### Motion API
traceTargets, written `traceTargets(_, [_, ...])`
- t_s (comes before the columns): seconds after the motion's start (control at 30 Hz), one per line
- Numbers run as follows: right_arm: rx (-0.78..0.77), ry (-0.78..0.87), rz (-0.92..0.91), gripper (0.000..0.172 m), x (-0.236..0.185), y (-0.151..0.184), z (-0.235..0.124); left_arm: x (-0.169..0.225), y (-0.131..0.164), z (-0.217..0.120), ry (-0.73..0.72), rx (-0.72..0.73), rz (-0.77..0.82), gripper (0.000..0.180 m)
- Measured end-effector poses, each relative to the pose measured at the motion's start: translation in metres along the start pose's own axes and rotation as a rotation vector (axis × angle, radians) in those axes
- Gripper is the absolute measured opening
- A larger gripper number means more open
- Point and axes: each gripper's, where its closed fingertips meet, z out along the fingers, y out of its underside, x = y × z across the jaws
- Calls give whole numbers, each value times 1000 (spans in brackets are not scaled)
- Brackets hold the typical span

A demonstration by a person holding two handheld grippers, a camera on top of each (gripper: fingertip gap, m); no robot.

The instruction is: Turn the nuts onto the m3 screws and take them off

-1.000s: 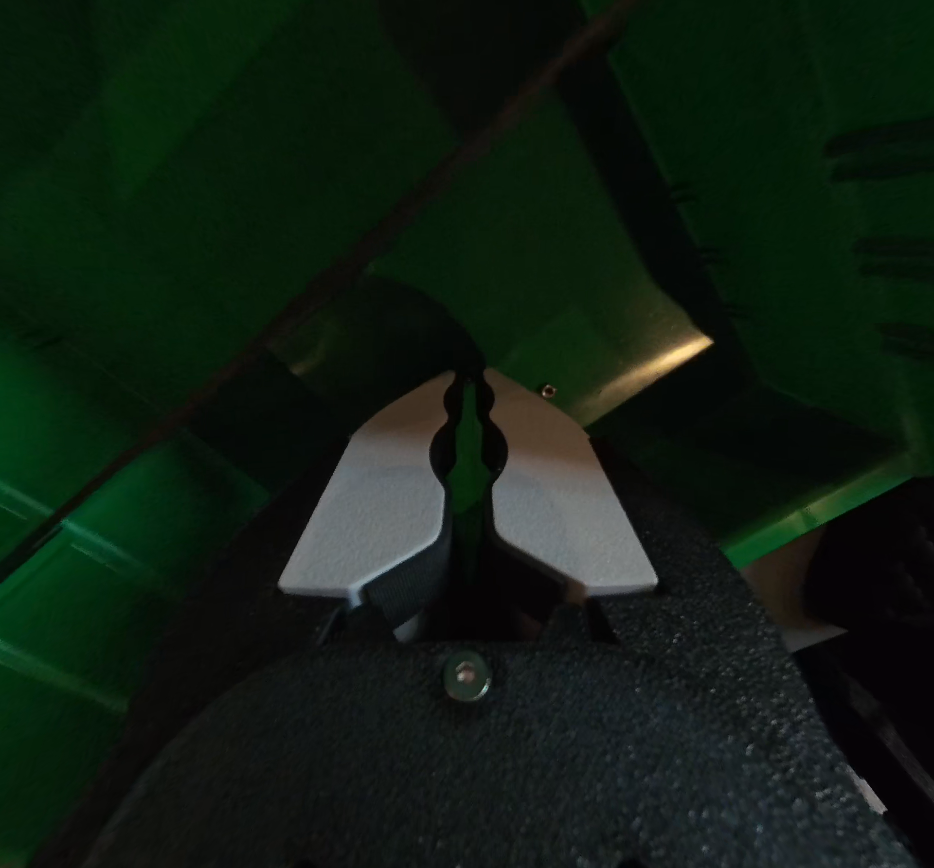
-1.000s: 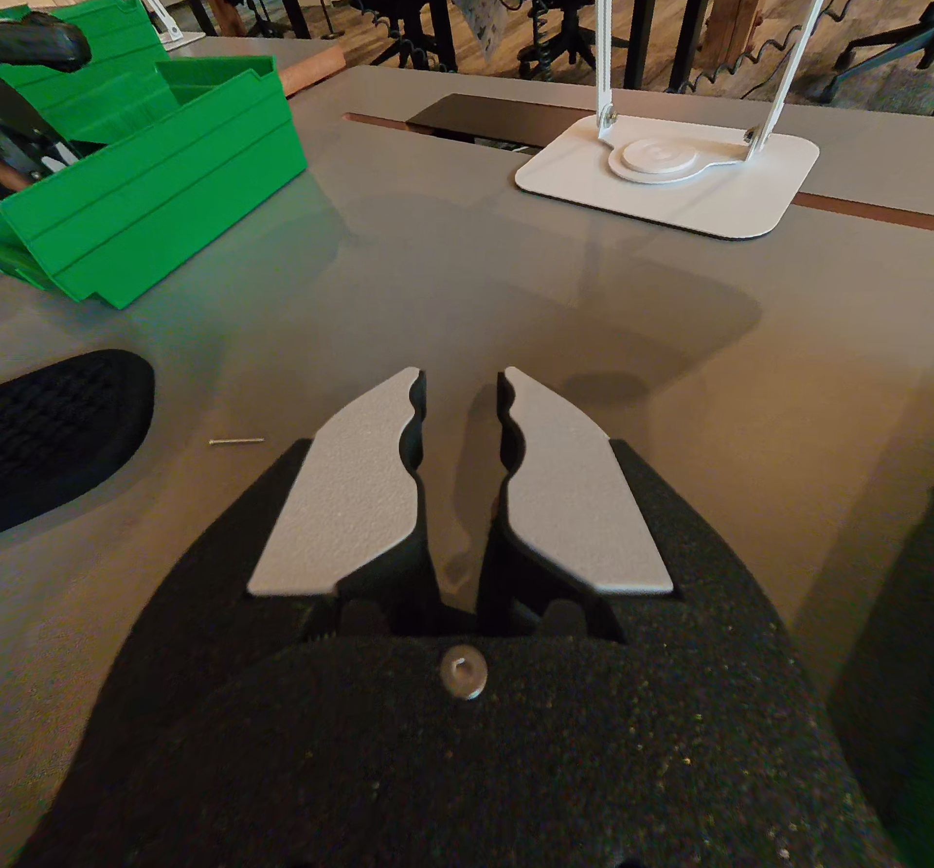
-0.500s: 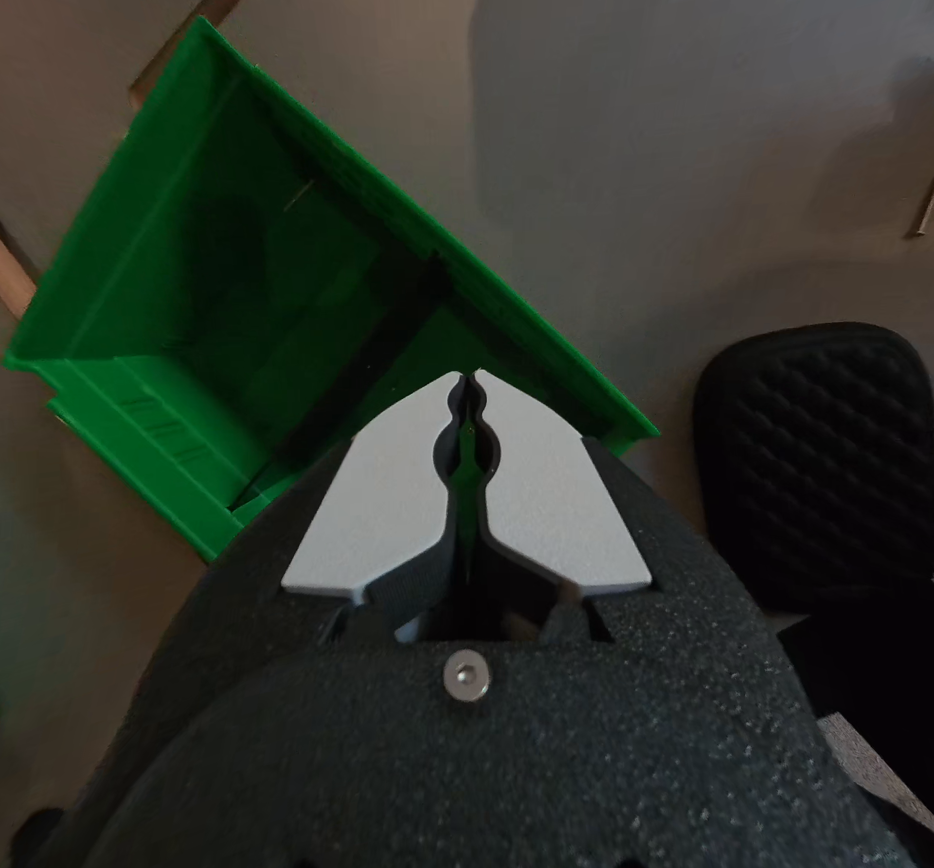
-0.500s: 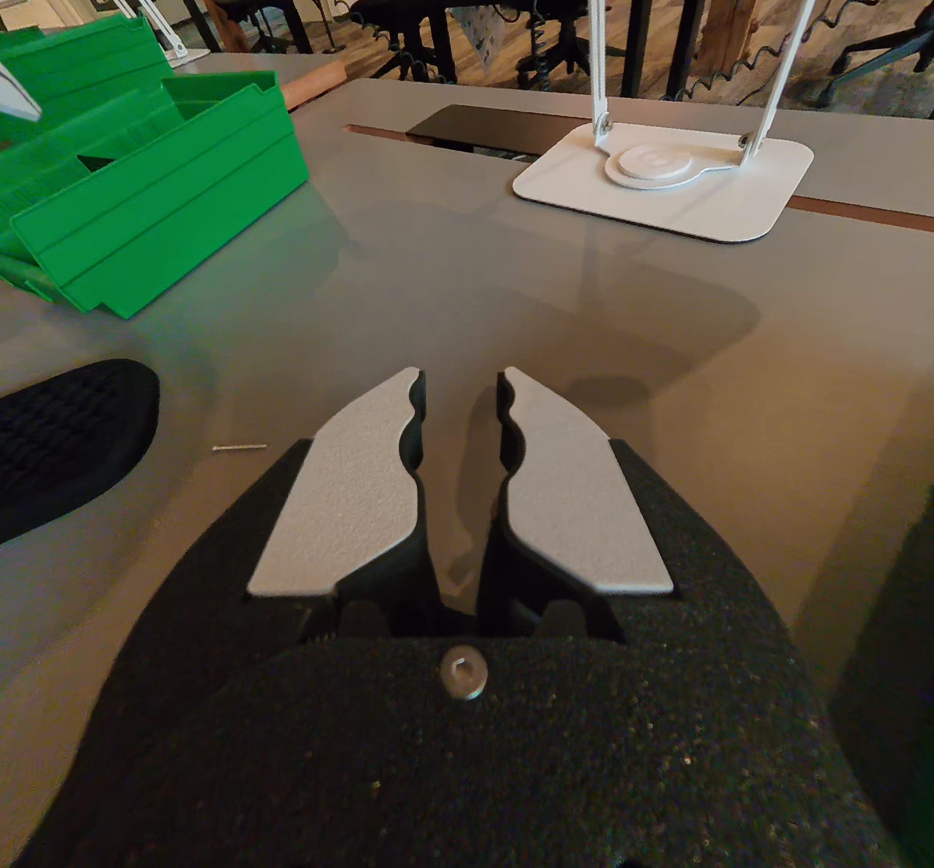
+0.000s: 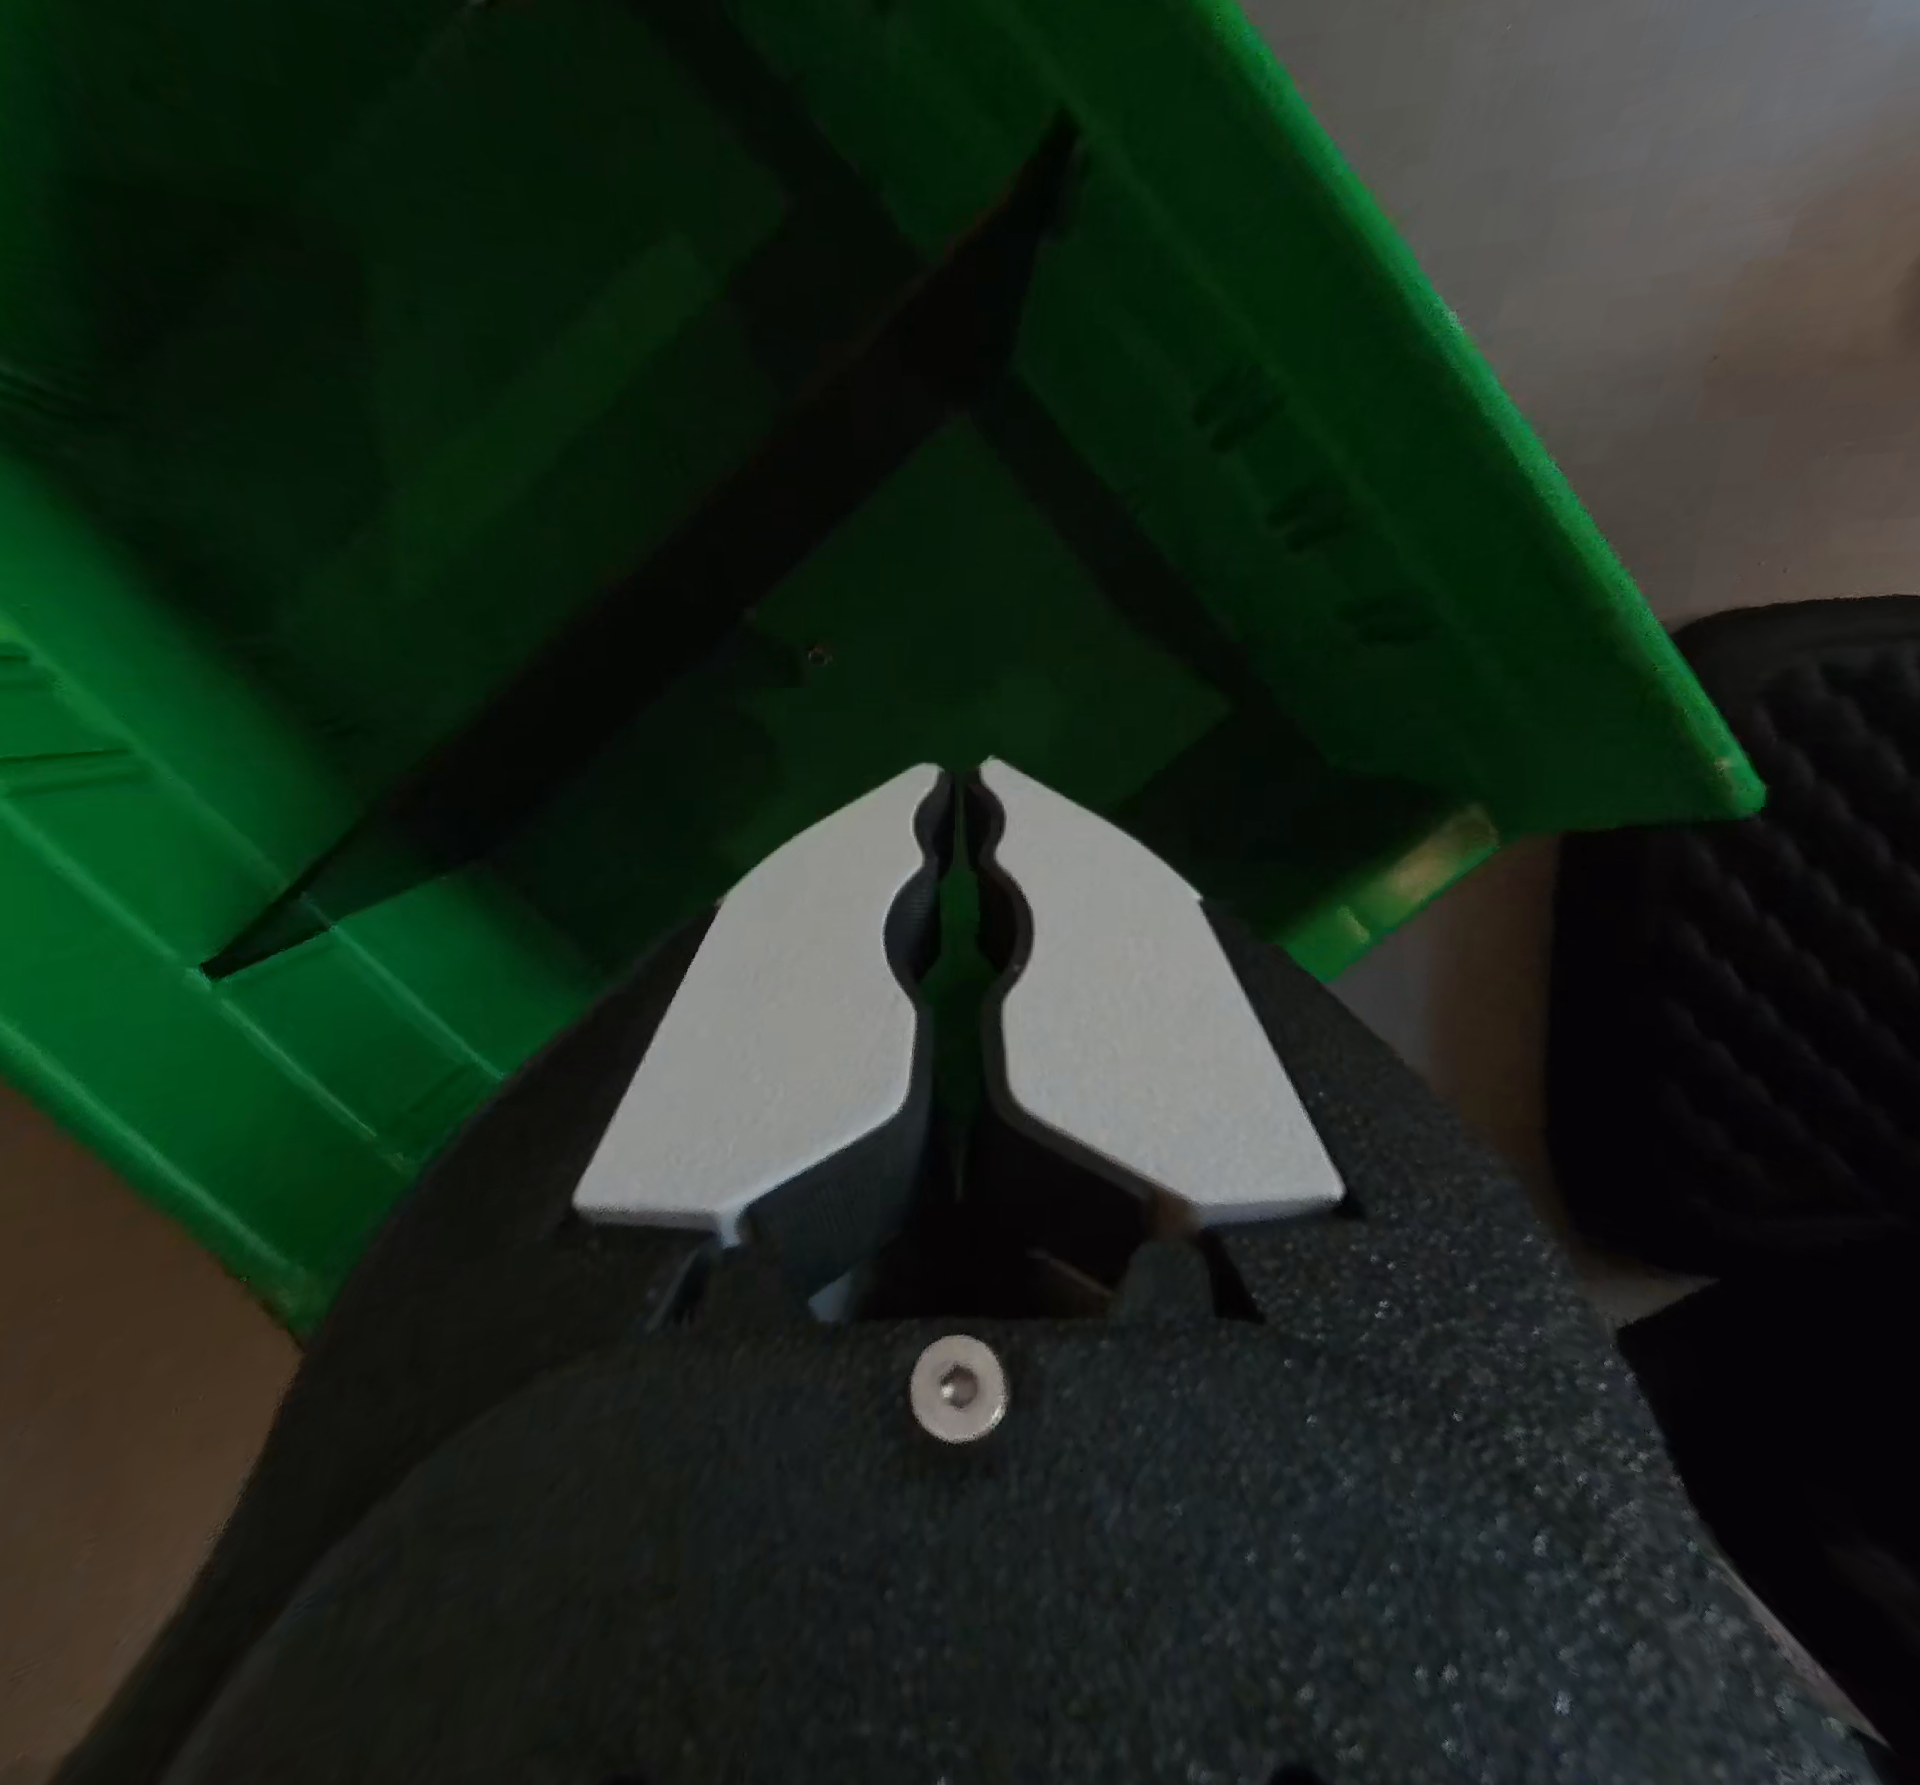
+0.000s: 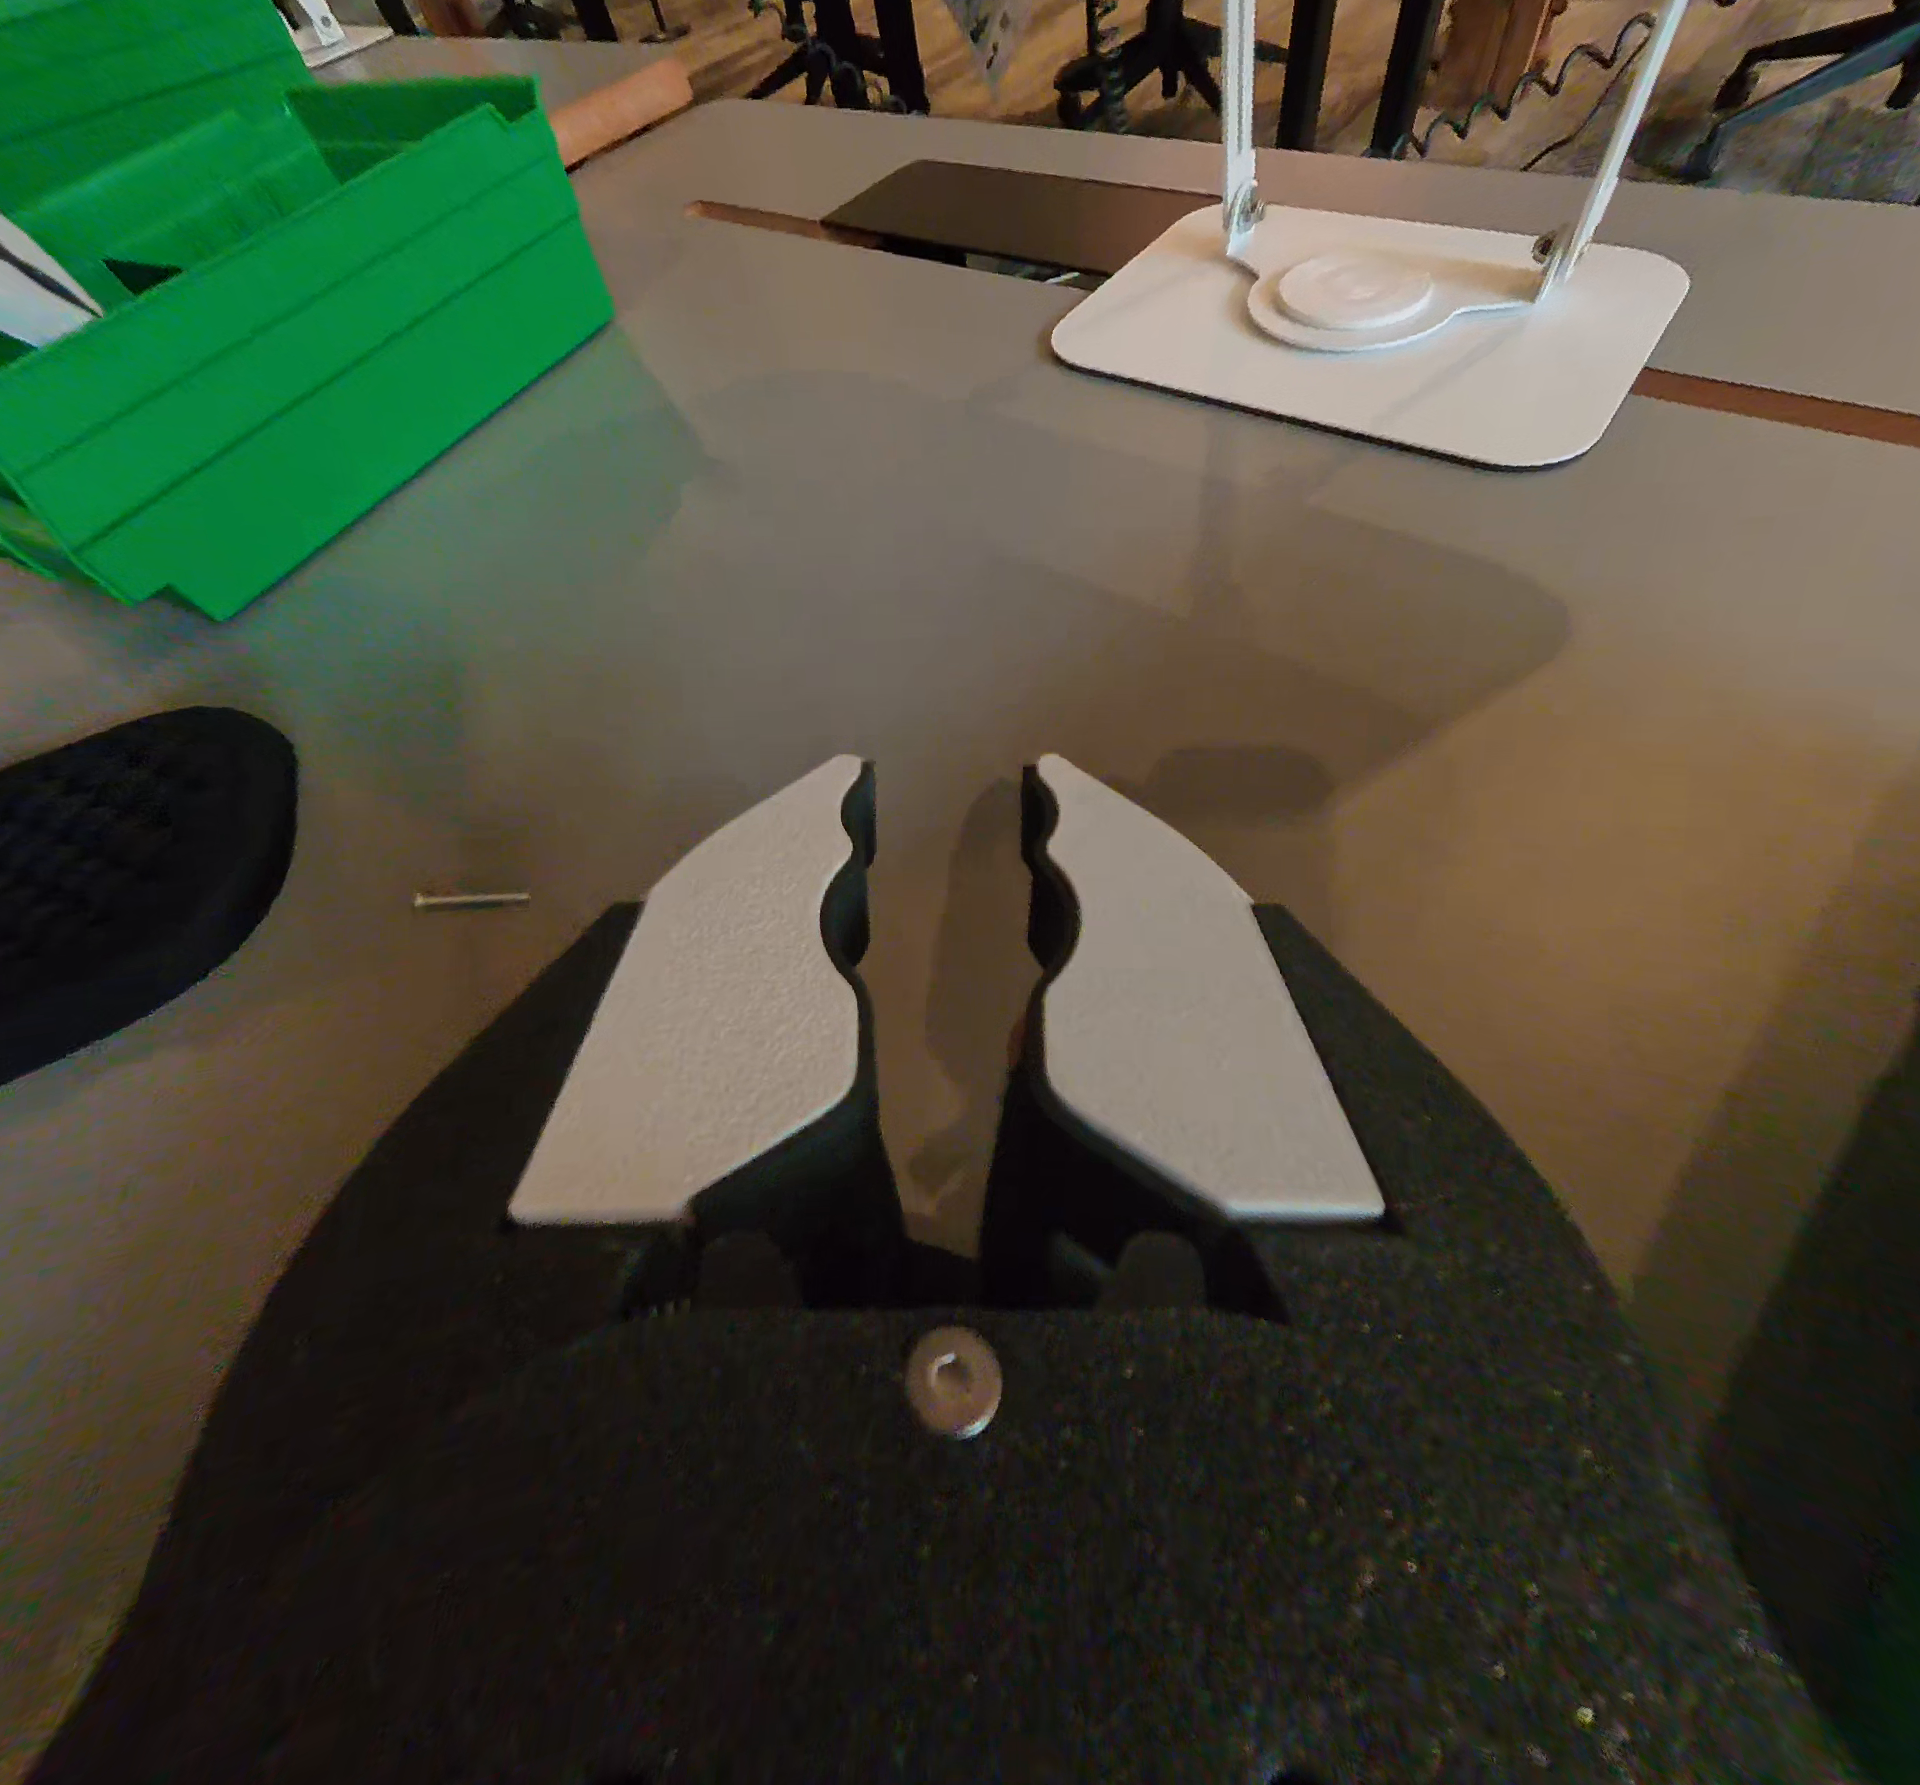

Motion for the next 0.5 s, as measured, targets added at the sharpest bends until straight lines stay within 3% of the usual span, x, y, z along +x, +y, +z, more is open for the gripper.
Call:
traceTargets(0.1, [-3, 4, 8, 26, 2, 1, 0, -10, 8, 23, -38, -85, -37, 16])
traceTargets(0.27, [5, 10, 15, 26, 4, 1, -1, -22, 6, 56, -32, -132, -133, 20])
traceTargets(0.5, [2, 22, -7, 26, 4, 1, -2, -32, 1, 60, -26, -156, -187, 18])
